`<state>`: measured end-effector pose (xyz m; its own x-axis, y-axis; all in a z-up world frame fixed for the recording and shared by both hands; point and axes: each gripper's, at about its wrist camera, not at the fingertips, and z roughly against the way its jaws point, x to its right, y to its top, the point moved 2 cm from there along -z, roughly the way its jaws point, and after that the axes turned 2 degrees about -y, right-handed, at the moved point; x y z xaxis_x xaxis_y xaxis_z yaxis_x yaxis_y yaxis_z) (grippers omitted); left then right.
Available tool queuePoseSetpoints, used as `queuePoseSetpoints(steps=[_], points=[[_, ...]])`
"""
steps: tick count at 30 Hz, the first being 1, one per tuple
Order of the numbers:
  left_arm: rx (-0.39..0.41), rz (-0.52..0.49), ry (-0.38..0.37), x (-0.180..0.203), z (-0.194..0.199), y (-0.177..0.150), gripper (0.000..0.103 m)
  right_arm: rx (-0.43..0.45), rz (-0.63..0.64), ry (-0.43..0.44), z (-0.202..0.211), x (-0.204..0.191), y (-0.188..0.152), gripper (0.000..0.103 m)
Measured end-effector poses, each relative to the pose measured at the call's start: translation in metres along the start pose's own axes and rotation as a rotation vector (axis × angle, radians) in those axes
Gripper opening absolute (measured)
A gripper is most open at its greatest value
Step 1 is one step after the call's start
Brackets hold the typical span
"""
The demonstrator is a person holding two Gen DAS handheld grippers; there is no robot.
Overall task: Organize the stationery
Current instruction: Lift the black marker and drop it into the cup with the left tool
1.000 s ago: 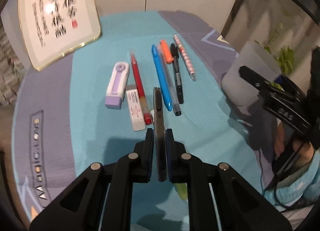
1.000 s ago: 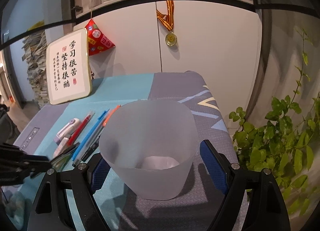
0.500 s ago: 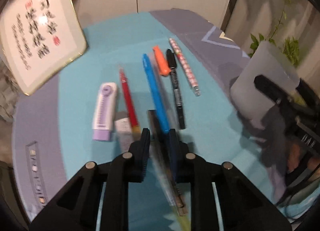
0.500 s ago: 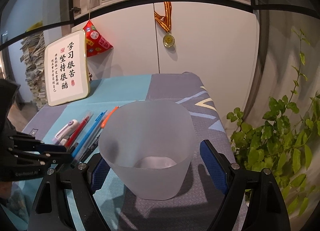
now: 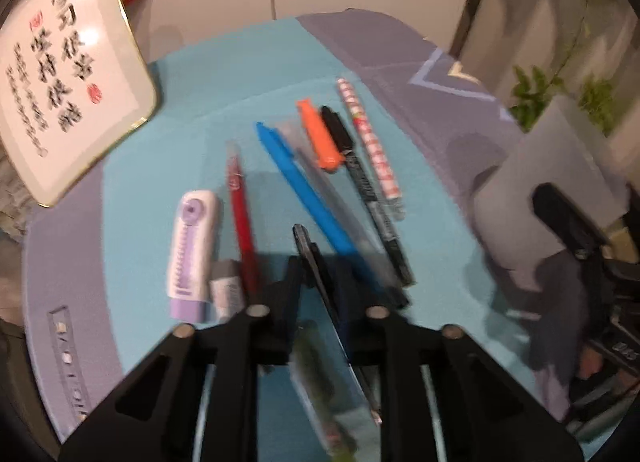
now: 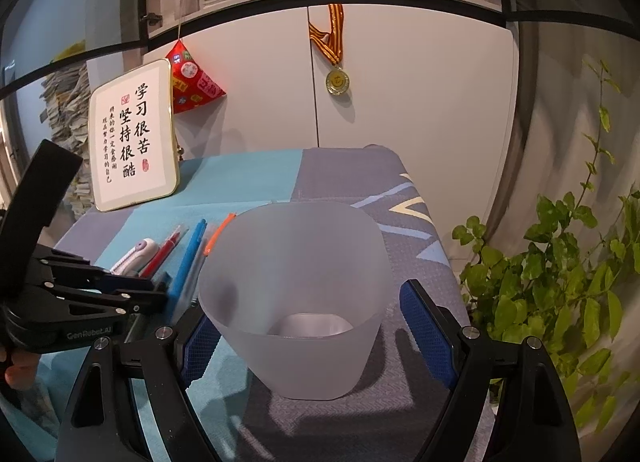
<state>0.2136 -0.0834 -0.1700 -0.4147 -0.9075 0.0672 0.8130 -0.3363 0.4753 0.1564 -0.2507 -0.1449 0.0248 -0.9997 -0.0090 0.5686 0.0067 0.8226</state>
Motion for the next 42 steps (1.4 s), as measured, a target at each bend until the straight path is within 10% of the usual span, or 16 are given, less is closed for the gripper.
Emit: queuePoseSetpoints(steps=[4, 17, 28, 42], points=[[-0.019, 0.047, -0.080, -0.003, 0.008, -0.015, 0.010, -0.001, 0.002, 0.002, 0.000, 0.000, 0.000, 0.085], [0.033, -0.087, 0.055, 0.020, 0.010, -0.020, 0.027, -0.006, -0.001, 0.010, -0.001, 0.000, -0.001, 0.085], [0.007, -0.009, 0.014, 0.001, 0.000, -0.012, 0.009, -0.003, -0.001, 0.018, 0.000, 0.000, -0.001, 0.085], [0.357, -0.029, -0.045, 0.020, 0.127, -0.009, 0.008, 0.029, 0.127, 0.003, 0.009, -0.014, -0.002, 0.071]])
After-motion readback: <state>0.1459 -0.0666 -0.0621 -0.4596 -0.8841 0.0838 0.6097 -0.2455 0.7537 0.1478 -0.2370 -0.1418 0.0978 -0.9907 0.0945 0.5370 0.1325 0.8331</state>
